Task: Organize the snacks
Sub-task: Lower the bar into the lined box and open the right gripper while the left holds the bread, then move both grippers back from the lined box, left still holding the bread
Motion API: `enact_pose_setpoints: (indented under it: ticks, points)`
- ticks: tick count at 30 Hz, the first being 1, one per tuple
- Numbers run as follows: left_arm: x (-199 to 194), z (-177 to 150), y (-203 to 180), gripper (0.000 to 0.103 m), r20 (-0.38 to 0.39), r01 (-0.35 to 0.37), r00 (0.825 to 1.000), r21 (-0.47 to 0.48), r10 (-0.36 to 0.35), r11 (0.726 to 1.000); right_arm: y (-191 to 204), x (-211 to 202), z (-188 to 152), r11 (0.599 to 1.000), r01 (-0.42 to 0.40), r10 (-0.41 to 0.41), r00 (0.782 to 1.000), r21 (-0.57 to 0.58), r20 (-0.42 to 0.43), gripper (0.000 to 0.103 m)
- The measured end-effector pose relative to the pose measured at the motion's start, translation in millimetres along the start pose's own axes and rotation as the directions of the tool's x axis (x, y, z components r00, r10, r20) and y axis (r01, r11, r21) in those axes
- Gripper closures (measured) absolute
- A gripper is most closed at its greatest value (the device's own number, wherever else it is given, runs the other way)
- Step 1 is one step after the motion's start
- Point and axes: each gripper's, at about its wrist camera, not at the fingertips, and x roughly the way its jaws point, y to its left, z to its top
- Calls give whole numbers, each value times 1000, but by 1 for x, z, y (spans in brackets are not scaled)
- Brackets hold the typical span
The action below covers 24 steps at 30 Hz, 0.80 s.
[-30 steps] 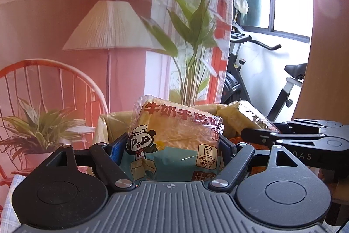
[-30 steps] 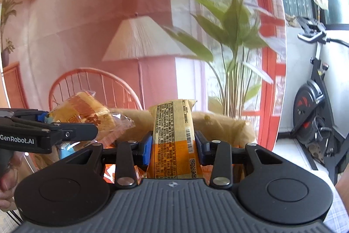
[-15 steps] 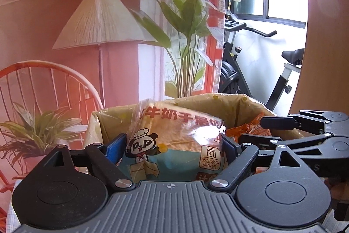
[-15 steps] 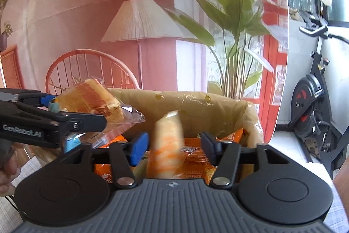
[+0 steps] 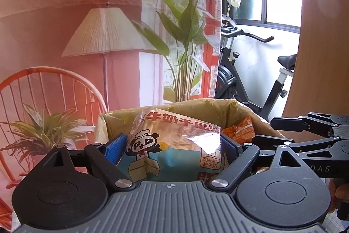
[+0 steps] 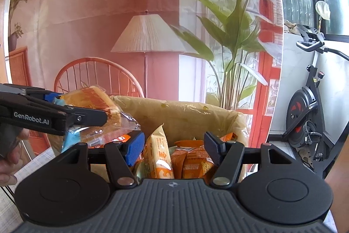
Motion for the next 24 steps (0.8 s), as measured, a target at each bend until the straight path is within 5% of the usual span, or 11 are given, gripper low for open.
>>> enact_pose_setpoints:
  ticks: [24]
  points:
    - [-74, -49, 10, 13, 11, -36, 999, -85, 37, 996, 13, -54, -39, 999, -26, 25, 1000, 29, 17, 39]
